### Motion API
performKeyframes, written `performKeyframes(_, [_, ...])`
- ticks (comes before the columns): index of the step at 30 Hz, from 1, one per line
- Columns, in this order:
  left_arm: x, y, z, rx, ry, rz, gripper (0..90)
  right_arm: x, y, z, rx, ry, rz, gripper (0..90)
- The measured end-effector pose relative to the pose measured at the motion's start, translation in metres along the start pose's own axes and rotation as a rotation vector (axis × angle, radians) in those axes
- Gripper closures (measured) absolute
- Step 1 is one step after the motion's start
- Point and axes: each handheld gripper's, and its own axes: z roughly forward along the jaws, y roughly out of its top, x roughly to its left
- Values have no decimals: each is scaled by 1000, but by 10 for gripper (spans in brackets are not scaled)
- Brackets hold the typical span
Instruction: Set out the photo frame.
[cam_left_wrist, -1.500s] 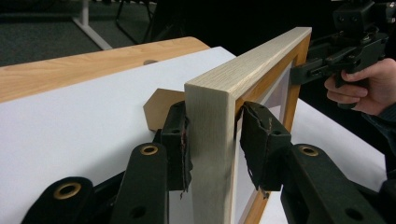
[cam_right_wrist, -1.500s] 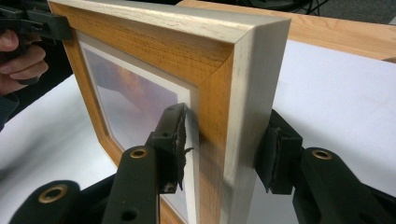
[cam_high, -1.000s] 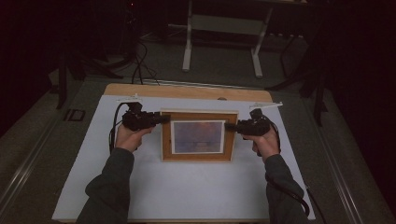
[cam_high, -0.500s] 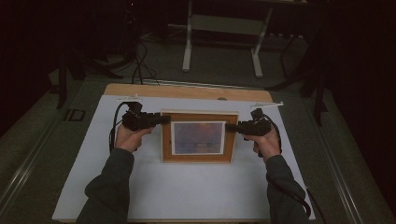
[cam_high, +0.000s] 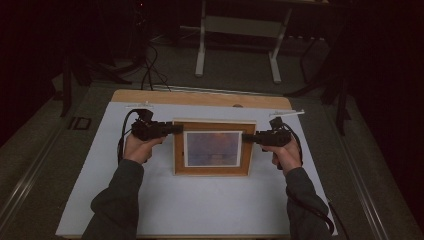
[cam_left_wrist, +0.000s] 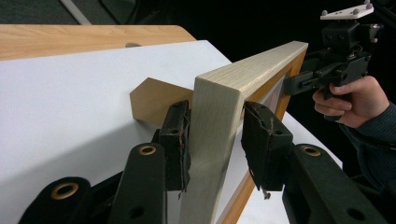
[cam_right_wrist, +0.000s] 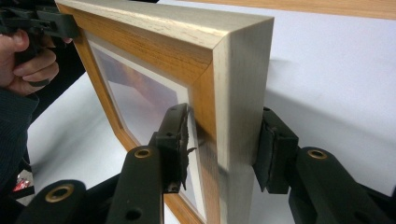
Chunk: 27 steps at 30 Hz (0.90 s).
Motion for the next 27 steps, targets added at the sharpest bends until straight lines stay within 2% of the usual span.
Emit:
performKeyframes(12, [-1,-1,0,-4,5,4,625,1,-2,-1,-9,-2,-4,585])
performKeyframes(22, [-4,-2,-1,22,22,22,617,3,-2,-2,-9,-11,-20,575])
performKeyframes(24, [-5,-2,-1,23,22,25,595,5,-2,-2,-9,-22,-30,567])
performKeyframes(27, [-6,-4,-2,27,48,38,535,7,-2,-3,-8,-48,-36,520])
